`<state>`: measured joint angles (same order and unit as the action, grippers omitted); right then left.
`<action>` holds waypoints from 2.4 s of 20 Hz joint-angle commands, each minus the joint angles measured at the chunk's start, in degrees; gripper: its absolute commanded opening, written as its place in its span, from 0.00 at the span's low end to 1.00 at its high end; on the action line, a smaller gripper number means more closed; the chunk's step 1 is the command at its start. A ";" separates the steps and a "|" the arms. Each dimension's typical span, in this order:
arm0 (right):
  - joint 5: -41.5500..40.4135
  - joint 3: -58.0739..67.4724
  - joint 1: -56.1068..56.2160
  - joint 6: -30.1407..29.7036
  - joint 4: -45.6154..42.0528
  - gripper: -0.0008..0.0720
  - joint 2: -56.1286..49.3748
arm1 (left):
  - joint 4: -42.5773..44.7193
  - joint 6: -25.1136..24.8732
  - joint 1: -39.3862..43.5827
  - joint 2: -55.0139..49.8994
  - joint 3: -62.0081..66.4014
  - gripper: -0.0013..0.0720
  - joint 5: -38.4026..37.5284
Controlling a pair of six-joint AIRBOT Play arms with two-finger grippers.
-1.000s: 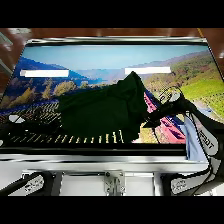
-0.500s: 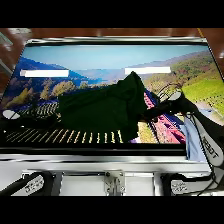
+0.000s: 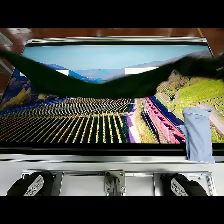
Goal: Fold the shirts.
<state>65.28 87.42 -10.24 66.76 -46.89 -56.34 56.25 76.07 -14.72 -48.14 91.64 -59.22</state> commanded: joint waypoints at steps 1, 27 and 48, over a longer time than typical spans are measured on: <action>-11.74 13.86 -2.16 1.53 -11.08 0.09 10.93 | 8.50 7.41 -0.02 4.31 20.15 0.06 3.08; 21.79 -2.25 -1.01 18.29 -29.00 0.09 -5.33 | 25.92 10.12 0.07 0.55 -22.60 0.06 -20.26; -37.70 -3.45 10.29 19.82 -30.58 0.09 -43.30 | 15.21 10.08 7.54 -52.65 -4.76 0.06 5.38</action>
<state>23.55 83.99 0.73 85.62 -75.50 -101.21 70.91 86.17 -6.96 -100.40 86.72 -47.70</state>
